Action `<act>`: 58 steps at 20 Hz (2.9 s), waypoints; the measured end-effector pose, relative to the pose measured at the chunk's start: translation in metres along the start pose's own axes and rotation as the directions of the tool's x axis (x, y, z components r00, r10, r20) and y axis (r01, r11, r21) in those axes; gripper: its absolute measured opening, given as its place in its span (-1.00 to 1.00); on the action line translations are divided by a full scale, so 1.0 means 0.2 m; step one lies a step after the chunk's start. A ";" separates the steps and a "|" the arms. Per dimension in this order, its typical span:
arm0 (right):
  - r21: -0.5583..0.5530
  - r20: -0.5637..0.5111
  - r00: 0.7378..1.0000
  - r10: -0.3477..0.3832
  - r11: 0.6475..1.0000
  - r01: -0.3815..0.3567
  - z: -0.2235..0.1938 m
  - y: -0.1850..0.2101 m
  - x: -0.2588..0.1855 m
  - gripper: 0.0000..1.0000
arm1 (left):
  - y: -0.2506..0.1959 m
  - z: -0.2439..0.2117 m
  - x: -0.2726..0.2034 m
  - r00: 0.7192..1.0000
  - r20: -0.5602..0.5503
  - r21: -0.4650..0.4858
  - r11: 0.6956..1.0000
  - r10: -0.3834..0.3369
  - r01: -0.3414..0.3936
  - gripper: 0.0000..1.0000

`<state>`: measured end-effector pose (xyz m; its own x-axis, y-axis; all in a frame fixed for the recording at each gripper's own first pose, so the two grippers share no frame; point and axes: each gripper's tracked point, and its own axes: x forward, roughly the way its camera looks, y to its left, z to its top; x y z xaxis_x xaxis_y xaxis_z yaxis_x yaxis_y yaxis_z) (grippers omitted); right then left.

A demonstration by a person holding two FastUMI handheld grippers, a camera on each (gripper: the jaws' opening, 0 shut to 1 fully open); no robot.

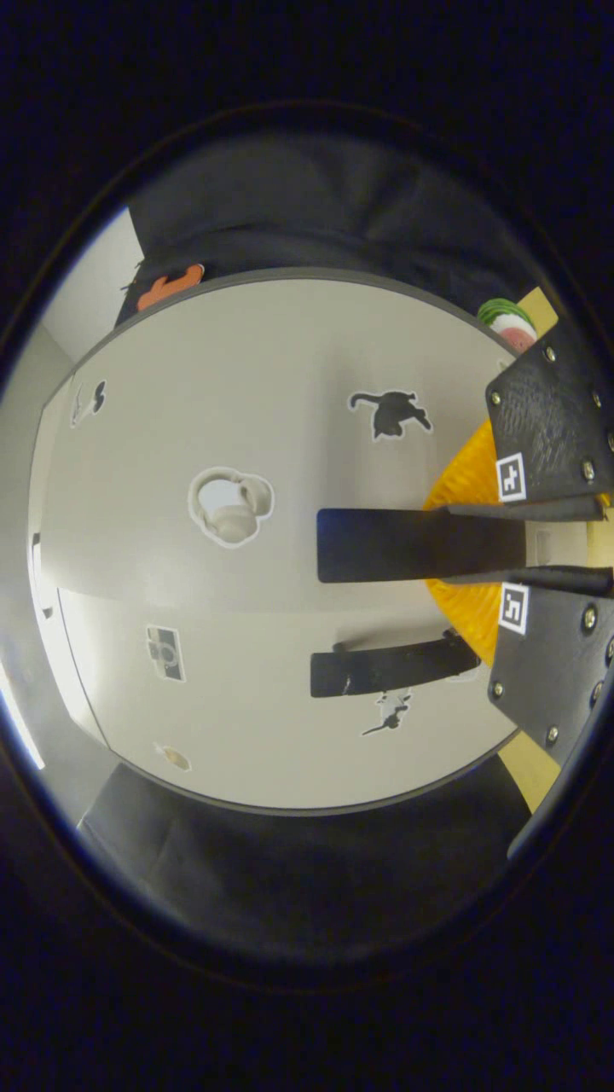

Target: Open the right door of the double-door shoe cabinet with the right hand, and open the left door with the left hand.

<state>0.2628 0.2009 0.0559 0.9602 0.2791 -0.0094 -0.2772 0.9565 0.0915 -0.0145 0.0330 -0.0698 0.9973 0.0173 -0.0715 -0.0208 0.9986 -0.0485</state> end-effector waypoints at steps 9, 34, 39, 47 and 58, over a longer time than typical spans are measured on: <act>-0.020 -0.008 0.997 0.079 0.997 -0.080 0.00 -0.04 -0.16 -0.59 | -0.17 0.11 -0.11 0.999 0.036 0.008 0.999 -0.037 0.037 0.92; -0.028 -0.064 0.998 0.026 0.999 -0.027 -0.05 -0.45 -0.47 -0.63 | -0.53 0.06 -0.07 0.987 0.011 0.030 0.987 -0.161 0.160 0.92; -0.040 -0.024 0.997 -0.067 0.997 0.066 -0.04 -0.63 -0.40 -0.79 | -0.57 0.03 -0.05 0.985 -0.001 0.032 0.984 -0.173 0.173 0.92; 0.024 -0.022 0.998 -0.060 0.998 0.061 -0.03 -0.91 -0.47 -0.91 | -0.56 -0.06 0.04 0.987 -0.047 0.025 0.988 -0.152 0.154 0.84; -0.001 0.027 0.997 -0.072 0.997 0.072 -0.05 -0.92 -0.53 -0.97 | -0.51 -0.06 0.14 0.992 -0.039 0.030 0.992 -0.122 0.123 0.93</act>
<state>0.2120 -0.0030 0.0297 0.9783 0.2068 0.0107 -0.2070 0.9743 0.0894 0.0156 -0.0683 -0.0797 0.9889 -0.1068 -0.1035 0.1046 0.9942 -0.0266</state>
